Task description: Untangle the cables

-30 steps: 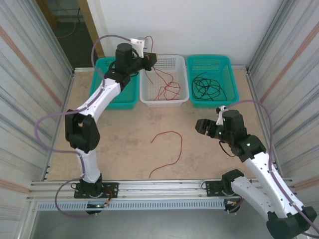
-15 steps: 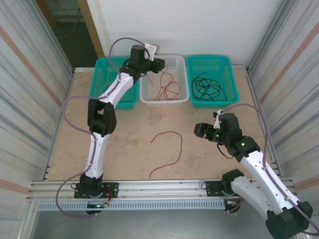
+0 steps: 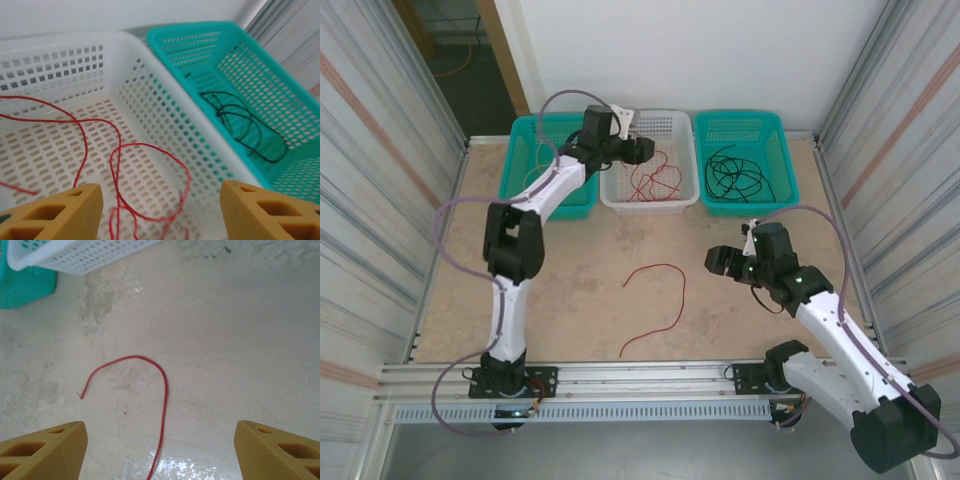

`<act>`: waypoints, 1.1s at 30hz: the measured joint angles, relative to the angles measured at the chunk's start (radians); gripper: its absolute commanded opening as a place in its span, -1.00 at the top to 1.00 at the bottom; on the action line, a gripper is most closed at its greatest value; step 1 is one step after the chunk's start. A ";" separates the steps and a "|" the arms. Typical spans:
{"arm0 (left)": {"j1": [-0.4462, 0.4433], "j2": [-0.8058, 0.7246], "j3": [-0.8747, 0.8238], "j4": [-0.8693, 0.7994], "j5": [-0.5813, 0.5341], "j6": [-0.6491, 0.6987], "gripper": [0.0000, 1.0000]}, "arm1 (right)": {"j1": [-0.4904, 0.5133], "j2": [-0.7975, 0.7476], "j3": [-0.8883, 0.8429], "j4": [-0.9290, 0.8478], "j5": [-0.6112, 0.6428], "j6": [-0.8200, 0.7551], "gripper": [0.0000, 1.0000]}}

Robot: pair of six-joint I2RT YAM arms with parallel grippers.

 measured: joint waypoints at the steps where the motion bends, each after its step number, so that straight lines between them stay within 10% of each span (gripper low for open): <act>1: -0.010 -0.067 -0.051 0.007 -0.014 0.000 -0.27 | 0.014 0.022 0.002 0.001 0.000 0.000 -0.50; 22: -0.147 -1.336 -1.041 -0.273 -0.249 -0.172 -0.16 | 0.439 0.576 0.304 -0.031 0.175 0.000 -0.35; 33: -0.111 -1.433 -1.147 -0.367 -0.316 -0.255 -0.18 | 0.473 0.954 0.589 -0.070 0.282 0.141 -0.13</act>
